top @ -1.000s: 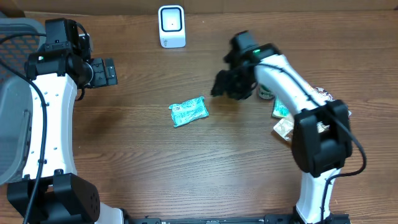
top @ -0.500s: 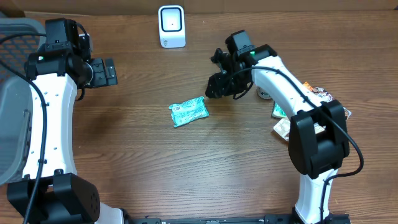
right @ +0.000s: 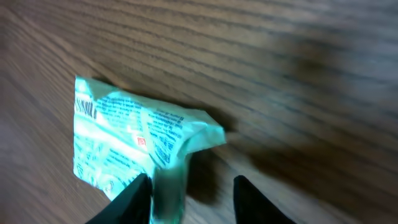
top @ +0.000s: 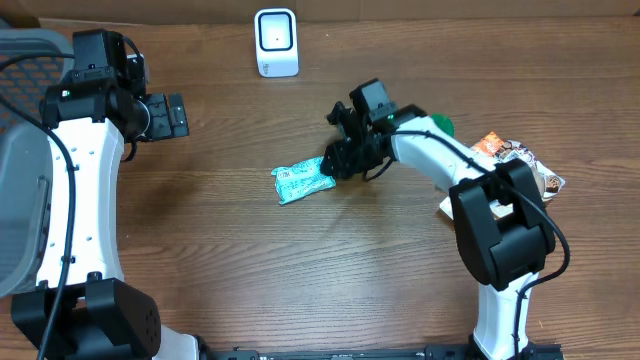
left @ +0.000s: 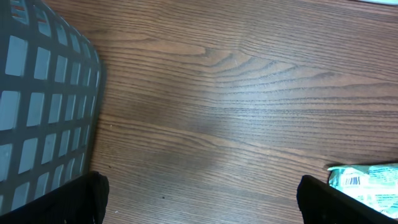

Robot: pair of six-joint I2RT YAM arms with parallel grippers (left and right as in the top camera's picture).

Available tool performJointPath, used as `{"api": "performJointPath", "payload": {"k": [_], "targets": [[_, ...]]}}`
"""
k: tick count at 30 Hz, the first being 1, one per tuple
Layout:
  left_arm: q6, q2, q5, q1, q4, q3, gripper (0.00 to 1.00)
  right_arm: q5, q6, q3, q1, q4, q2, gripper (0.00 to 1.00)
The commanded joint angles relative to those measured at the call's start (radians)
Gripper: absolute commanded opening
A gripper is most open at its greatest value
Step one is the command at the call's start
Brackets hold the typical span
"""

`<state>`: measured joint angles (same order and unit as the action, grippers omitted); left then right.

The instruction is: Scan the item barcode

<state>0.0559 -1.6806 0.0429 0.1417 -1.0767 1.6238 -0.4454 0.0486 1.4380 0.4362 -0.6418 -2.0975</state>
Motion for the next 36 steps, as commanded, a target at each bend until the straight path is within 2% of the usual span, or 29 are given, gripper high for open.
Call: {"api": "performJointPath", "payload": {"k": [1,21,30,31,35,36], "targets": [[0.007,-0.001,0.009,-0.005,0.001,-0.001,1.0,-0.047,0.129,-0.061,0.014,0.087,0.008,0.35],[0.007,-0.001,0.009,-0.005,0.0,-0.001,0.99,-0.027,0.401,-0.11,0.069,0.155,-0.04,0.33],[0.007,-0.001,0.009,-0.005,0.001,-0.001,1.0,-0.056,0.423,-0.11,0.066,0.159,-0.05,0.15],[0.007,-0.001,0.009,-0.005,0.001,-0.001,1.0,-0.099,0.426,-0.109,0.064,0.159,-0.05,0.04],[0.007,-0.001,0.009,-0.005,0.0,-0.001,1.0,-0.208,0.449,-0.109,0.058,0.158,-0.05,0.05],[0.007,-0.001,0.009,-0.005,0.001,-0.001,1.0,-0.208,0.449,-0.109,0.058,0.158,-0.05,0.09]]}}
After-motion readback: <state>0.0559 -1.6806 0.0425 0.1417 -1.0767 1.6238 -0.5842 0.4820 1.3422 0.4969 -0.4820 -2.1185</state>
